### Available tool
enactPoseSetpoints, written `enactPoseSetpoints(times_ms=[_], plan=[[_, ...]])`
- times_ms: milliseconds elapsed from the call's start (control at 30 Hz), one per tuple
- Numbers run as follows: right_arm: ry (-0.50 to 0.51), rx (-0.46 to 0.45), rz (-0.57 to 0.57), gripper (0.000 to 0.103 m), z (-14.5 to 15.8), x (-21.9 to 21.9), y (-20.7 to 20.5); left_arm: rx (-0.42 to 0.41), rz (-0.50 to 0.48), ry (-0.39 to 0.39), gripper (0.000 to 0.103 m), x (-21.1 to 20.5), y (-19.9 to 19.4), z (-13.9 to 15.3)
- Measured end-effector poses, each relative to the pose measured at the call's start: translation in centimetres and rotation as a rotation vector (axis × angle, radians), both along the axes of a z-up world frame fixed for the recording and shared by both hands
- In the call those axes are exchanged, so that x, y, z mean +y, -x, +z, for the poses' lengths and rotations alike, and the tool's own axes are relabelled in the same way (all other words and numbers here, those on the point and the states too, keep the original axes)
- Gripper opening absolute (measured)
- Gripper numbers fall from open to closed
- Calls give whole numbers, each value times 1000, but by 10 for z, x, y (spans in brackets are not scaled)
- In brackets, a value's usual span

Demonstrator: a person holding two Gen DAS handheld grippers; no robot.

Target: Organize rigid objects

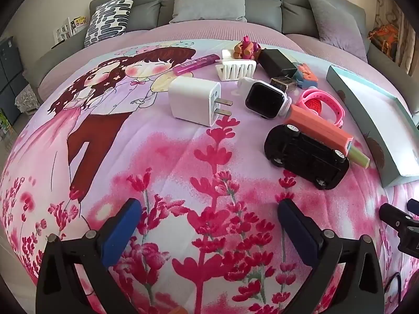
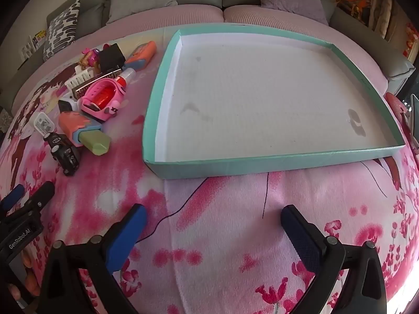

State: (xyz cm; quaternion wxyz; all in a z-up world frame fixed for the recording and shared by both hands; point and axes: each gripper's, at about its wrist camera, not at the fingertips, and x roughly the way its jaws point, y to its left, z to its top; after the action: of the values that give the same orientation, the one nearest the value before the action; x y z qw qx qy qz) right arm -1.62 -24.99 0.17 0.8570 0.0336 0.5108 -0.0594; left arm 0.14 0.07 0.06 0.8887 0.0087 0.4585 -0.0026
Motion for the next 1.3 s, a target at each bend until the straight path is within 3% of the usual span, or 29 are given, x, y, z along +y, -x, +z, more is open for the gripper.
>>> enactPoseSetpoints(times_ms=[833, 1300], plan=[[-1, -4, 0, 103, 0, 0, 0, -37, -86, 28, 103, -4, 7, 3], [-1, -5, 0, 103, 0, 0, 0, -47, -70, 20, 103, -4, 11, 1]])
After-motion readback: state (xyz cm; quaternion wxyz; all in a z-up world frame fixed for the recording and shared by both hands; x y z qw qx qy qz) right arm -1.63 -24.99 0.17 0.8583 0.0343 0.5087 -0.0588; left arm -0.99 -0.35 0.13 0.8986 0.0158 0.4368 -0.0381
